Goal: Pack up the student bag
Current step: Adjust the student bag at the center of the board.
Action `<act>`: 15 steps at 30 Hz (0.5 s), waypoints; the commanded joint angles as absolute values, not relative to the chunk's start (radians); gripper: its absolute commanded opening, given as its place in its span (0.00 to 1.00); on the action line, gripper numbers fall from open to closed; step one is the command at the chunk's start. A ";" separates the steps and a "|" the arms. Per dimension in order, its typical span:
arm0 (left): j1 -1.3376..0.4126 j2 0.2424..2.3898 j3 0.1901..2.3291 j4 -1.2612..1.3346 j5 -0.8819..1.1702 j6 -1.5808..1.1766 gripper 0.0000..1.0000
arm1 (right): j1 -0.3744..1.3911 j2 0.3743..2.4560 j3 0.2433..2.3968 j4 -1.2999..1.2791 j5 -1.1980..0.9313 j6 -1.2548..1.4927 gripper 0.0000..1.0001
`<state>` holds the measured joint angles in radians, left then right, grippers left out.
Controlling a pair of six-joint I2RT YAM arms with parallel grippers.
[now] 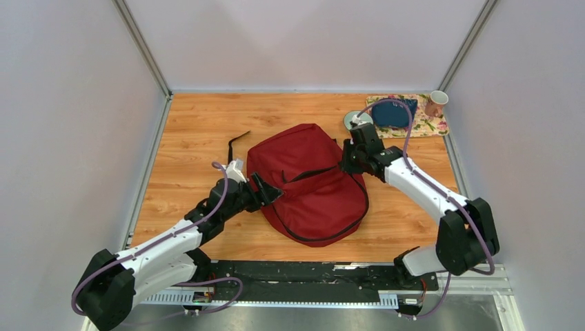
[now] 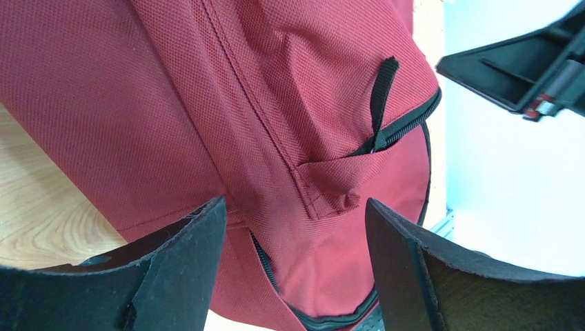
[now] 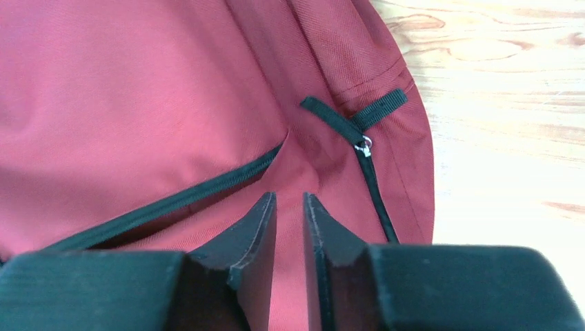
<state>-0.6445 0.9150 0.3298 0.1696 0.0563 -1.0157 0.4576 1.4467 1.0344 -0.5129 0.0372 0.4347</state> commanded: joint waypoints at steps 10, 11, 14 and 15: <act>-0.637 0.862 0.304 0.204 0.064 -1.040 0.81 | 0.535 1.304 1.080 -0.308 -0.227 0.534 0.23; -0.637 0.859 0.301 0.206 0.064 -1.042 0.81 | 0.544 1.342 1.106 -0.307 -0.238 0.534 0.22; -0.637 0.853 0.296 0.209 0.066 -1.048 0.81 | 0.587 1.416 1.135 -0.292 -0.268 0.532 0.19; -0.637 0.850 0.295 0.207 0.066 -1.048 0.81 | 0.606 1.433 1.143 -0.282 -0.281 0.531 0.19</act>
<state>-0.6403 0.8715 0.3004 0.1726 0.0597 -1.0344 0.5598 1.3663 1.0878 -0.3531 -0.1989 0.5209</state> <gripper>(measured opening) 0.808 0.197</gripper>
